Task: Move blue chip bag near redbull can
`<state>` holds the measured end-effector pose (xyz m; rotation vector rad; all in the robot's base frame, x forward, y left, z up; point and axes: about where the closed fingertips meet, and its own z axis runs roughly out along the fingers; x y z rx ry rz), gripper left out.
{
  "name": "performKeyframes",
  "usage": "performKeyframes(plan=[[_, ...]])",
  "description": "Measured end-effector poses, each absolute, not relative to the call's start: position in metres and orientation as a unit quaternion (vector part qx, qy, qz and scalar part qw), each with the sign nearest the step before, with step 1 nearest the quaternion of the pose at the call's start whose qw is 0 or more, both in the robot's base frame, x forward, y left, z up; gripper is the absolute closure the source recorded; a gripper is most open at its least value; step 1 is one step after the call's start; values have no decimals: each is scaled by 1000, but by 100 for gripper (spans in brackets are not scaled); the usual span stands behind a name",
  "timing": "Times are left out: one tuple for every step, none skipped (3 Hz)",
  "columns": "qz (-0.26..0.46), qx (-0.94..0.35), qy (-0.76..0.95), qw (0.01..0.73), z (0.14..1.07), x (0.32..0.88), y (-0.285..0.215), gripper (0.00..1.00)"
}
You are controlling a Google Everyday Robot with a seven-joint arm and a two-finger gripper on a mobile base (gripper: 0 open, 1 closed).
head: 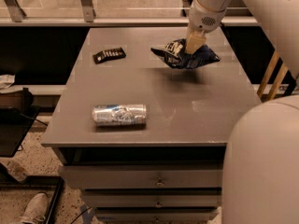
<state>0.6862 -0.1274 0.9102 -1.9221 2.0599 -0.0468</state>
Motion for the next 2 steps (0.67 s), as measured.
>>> performKeyframes(plan=[[-67, -659, 729, 170, 938, 659, -108, 100], [-85, -648, 738, 166, 949, 621, -89, 100]])
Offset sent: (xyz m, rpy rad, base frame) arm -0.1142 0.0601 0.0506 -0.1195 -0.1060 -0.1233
